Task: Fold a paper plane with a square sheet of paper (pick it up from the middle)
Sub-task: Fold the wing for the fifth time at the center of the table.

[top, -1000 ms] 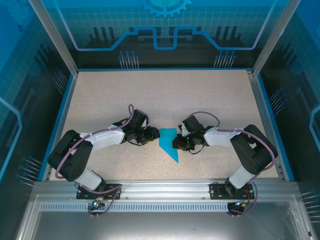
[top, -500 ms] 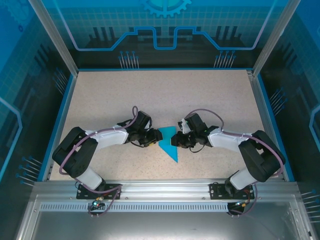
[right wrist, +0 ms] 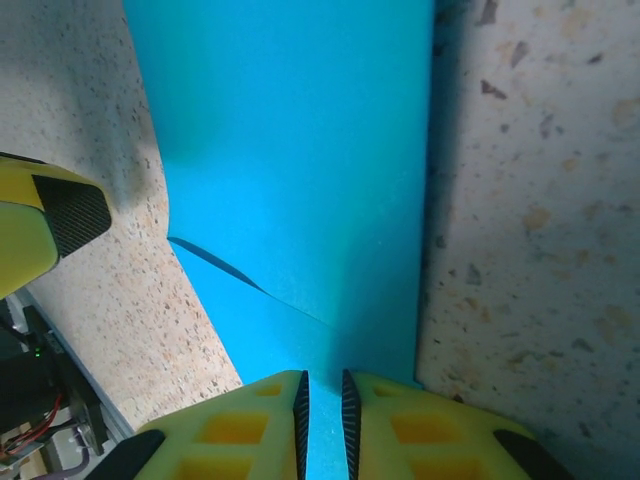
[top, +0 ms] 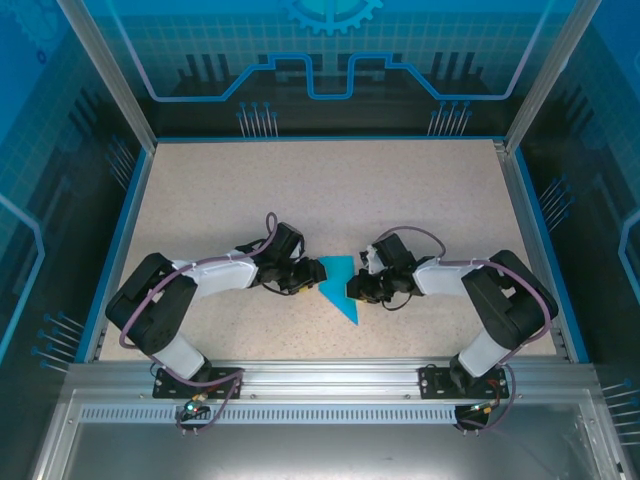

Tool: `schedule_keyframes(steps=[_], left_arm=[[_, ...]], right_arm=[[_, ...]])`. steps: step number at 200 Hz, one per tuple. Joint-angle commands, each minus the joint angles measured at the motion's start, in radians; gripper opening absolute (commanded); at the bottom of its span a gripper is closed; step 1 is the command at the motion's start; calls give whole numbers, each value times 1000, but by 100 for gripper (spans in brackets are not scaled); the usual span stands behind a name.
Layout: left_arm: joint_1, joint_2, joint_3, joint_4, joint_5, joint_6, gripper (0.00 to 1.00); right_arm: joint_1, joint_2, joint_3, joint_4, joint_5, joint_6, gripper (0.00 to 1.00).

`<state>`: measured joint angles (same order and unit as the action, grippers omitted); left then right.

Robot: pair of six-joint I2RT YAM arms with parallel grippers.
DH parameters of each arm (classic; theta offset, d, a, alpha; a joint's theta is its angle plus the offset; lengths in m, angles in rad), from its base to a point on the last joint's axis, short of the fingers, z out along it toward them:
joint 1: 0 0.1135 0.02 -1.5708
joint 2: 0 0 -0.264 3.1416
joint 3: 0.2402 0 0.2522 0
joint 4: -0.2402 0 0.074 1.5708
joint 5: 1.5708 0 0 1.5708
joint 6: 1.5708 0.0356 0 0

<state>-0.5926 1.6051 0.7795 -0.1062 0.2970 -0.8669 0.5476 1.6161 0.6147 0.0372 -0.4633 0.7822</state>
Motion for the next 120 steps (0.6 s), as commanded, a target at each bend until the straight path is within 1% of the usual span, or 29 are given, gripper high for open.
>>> schedule_keyframes(steps=[1,48,120], left_arm=[[-10,24,30,3,37,-25,48],[-19,59,31,37,53,-66,46],[-24,105,21,127,59,-107,45]], right_arm=[[-30,30,-41,47,-15,4,20],[-49,56,-77,117,-44,29,20],[-61,68,-94,129,-47,25,20]])
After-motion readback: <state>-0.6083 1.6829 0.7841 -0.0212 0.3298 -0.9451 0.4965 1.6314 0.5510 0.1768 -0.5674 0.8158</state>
